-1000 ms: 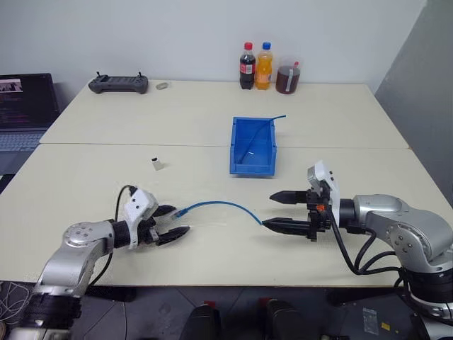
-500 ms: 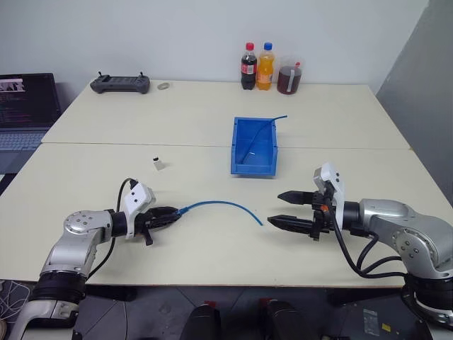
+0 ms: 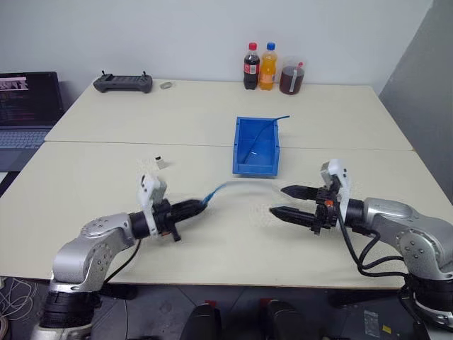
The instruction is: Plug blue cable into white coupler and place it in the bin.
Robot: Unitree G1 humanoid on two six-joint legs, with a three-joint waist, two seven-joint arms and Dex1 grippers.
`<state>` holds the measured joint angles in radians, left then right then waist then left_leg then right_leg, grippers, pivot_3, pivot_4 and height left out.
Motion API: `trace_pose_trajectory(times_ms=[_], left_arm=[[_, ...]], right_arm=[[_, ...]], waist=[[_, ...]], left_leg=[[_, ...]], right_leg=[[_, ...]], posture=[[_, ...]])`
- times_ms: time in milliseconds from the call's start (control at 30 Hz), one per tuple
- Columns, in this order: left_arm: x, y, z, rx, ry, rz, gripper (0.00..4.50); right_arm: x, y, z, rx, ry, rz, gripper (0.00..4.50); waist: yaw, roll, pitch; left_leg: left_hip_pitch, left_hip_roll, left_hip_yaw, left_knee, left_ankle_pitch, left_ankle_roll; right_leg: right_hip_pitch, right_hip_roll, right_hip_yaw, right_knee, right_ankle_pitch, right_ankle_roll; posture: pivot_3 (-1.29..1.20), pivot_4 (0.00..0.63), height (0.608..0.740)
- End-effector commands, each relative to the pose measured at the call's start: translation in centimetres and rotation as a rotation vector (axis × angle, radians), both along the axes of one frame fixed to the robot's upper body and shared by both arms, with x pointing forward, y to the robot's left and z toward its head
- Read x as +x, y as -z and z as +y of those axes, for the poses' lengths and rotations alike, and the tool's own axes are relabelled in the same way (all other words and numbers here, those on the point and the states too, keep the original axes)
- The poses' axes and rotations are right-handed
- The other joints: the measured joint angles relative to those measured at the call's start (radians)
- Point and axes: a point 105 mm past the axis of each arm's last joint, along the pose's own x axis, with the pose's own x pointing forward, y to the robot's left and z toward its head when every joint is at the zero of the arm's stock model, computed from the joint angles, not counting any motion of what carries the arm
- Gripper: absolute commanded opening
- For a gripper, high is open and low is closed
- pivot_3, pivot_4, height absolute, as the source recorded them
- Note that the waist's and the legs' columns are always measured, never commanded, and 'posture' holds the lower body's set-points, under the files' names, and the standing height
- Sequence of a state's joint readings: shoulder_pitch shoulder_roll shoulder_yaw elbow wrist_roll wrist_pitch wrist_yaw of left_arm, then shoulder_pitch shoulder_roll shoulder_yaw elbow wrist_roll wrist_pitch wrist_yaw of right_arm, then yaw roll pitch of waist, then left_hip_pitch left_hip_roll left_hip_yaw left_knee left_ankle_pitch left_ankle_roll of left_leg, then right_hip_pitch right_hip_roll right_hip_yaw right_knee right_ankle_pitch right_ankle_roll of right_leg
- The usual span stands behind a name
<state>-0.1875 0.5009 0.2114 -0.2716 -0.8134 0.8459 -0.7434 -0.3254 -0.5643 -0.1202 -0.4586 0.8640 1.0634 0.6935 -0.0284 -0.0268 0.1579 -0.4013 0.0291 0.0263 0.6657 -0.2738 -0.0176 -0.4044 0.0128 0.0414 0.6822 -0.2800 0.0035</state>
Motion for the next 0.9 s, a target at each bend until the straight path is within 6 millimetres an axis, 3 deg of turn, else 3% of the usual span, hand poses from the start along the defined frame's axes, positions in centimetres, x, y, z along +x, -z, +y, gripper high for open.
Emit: trace_pose_trajectory(times_ms=[33,200,467,667,900], left_arm=[[-0.9,-1.3,-1.9,-0.135,0.001,0.075,0.24],[-1.6,-2.6,-4.5,-0.221,0.084,0.106,0.24],[-2.5,-3.8,-6.7,-0.266,0.212,0.136,0.24],[-3.2,-3.0,-7.2,-0.248,0.255,0.160,0.24],[-3.4,-3.1,-7.3,-0.264,0.265,0.159,0.24]], right_arm=[[-1.0,-0.8,0.3,0.093,-0.022,0.058,4.50],[-0.1,-0.9,0.7,0.237,0.029,0.152,4.50],[1.9,-1.7,2.9,0.420,0.003,0.280,4.50],[1.7,-2.6,3.6,0.472,-0.065,0.322,4.50],[-0.1,-2.5,4.6,0.440,-0.187,0.365,4.50]], waist=[[-0.002,0.000,0.000],[-0.003,0.000,0.000],[-0.003,0.000,0.000],[-0.002,0.000,0.000],[-0.002,0.000,0.000]], left_leg=[[0.000,0.000,0.000,0.000,0.000,0.000],[0.001,0.000,0.000,0.000,0.000,0.000],[0.001,-0.001,0.001,0.000,0.000,-0.001],[0.000,-0.001,0.002,0.000,0.000,-0.001],[0.000,-0.001,0.002,0.000,0.000,-0.001]], right_leg=[[0.000,0.000,0.000,0.000,0.000,0.000],[0.000,0.001,0.001,0.001,0.000,0.000],[0.000,0.002,0.002,0.001,0.000,0.000],[0.000,0.002,0.002,0.000,0.000,0.000],[0.000,0.002,0.002,0.000,0.000,0.000]], posture=[[0.00,0.150,0.740],[0.00,0.150,0.740],[0.00,0.150,0.740],[0.00,0.150,0.740],[0.00,0.150,0.740]])
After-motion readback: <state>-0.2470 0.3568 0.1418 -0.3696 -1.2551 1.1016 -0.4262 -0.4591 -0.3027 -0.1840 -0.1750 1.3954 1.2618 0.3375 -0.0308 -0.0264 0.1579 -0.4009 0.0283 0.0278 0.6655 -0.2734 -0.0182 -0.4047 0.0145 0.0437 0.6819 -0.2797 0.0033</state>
